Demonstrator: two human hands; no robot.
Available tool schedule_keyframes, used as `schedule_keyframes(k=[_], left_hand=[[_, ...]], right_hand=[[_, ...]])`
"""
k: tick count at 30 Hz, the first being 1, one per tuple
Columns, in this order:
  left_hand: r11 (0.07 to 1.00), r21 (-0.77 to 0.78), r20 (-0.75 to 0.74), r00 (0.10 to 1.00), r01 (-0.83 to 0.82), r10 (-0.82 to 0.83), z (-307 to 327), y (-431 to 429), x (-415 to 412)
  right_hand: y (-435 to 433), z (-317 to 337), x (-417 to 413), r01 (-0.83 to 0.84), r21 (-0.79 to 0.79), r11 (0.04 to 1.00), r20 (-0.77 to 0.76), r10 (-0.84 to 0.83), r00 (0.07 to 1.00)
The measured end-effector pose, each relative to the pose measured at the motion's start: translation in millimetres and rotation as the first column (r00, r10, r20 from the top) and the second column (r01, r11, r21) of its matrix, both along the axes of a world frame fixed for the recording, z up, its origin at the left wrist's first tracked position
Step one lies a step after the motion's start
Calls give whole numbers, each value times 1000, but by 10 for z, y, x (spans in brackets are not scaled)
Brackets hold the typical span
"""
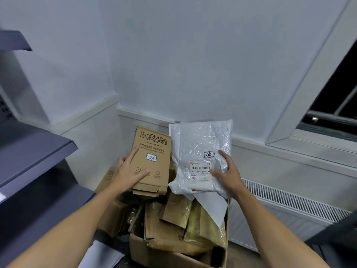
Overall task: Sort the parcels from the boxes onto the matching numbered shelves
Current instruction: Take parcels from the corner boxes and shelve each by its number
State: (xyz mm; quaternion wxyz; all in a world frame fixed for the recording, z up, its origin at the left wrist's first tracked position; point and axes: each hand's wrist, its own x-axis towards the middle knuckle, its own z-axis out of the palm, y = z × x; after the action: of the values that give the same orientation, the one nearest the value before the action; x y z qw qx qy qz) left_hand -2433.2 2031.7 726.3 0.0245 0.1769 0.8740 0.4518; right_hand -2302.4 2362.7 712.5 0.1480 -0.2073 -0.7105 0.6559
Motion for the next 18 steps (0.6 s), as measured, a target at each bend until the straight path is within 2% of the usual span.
schedule_keyframes(k=[4,10,18], left_hand=[[995,-39,-25,996,-87,86,62,-116,278],[972,-55,-40,973,-228,226,151,-336,959],[873,-124,-50,882,-471,469,194,-938,2080]], right_hand=[[30,33,46,-100,16,995,-11,100,995],[-31,-8,235,-259,-54,964,-20,258,966],[-592,-119,347,-524,-32,851,-33,523,852]])
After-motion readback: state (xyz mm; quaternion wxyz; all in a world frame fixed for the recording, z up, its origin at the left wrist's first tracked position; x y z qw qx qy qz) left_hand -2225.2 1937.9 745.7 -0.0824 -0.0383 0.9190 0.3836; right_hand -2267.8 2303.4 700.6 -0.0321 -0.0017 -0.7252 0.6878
